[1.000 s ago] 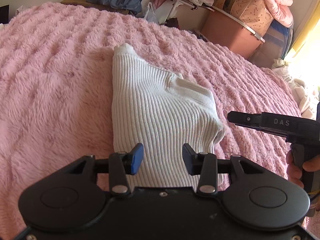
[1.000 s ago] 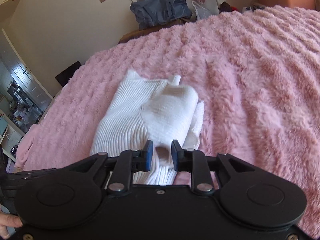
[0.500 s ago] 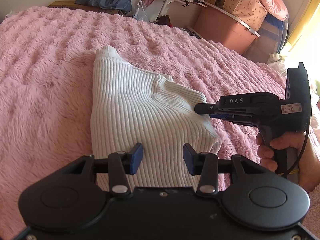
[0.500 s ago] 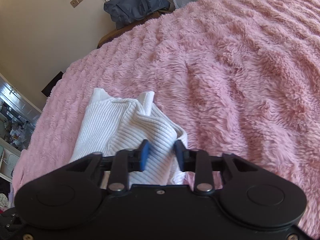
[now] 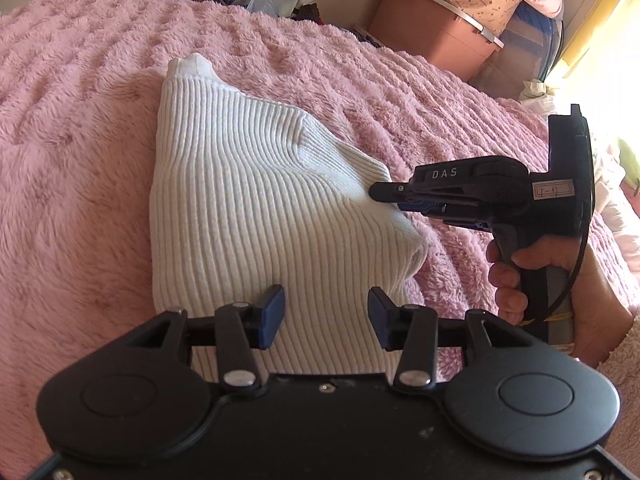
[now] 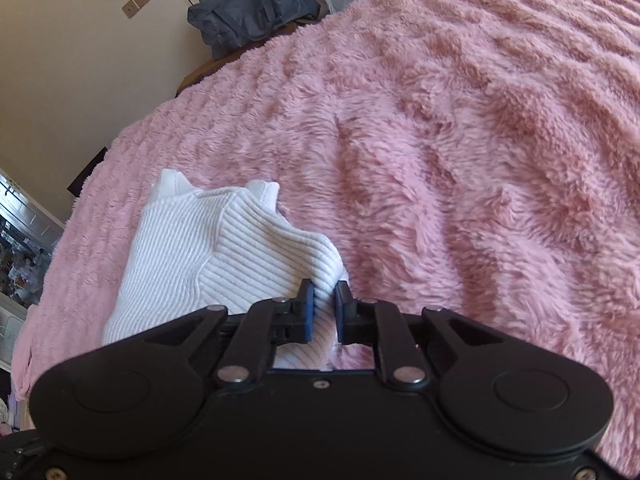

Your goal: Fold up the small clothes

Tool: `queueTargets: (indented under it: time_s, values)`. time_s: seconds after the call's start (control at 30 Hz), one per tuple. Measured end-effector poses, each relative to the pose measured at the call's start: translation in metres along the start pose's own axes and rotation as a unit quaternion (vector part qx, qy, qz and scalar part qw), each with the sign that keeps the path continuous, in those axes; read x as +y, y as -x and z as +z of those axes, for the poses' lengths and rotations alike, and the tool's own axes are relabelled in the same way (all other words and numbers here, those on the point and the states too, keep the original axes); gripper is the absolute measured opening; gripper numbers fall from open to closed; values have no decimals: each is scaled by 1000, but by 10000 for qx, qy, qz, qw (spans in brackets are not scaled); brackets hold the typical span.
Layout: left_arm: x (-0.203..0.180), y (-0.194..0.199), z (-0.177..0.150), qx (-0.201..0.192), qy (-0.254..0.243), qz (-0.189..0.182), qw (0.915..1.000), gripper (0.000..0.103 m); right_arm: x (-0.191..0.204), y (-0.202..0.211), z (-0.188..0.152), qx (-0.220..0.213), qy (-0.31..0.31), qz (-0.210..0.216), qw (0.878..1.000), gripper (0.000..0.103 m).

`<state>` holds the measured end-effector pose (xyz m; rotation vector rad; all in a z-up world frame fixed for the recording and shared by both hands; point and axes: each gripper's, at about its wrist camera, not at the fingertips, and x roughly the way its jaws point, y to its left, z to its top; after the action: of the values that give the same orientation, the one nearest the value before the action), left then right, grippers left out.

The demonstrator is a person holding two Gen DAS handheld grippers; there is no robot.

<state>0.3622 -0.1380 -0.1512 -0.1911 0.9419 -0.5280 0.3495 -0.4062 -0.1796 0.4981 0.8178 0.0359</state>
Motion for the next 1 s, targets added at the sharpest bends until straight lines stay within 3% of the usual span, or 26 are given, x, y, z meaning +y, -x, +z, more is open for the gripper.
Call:
queueTargets:
  time_s: [0.27, 0.4, 0.67, 0.73, 0.9, 0.93, 0.97, 1.0]
  values:
    - [4, 11, -5, -52, 152, -66, 9998, 47, 0, 53, -6, -439, -83, 556, 9975, 25]
    - [7, 23, -16, -46, 208, -43, 9998, 47, -2, 71, -21, -304, -241, 737, 9965, 29]
    - [8, 24, -29, 62, 183, 80, 9998, 48, 0, 54, -42, 69, -436, 932, 9947, 34]
    - [10, 19, -30, 120, 183, 139, 9997, 48, 0, 48, -44, 185, -559, 1044, 9928, 30]
    - [15, 16, -31, 126, 322, 46, 9994, 48, 5, 55, -41, 56, -384, 848, 9956, 15]
    - [16, 16, -31, 128, 328, 46, 9994, 49, 5, 58, -40, 1, -320, 787, 9964, 14]
    - [16, 15, -32, 135, 322, 55, 9994, 49, 6, 60, -38, -45, -238, 650, 9976, 3]
    - [16, 14, -32, 147, 302, 67, 9994, 49, 4, 61, -38, -94, -114, 373, 9992, 1]
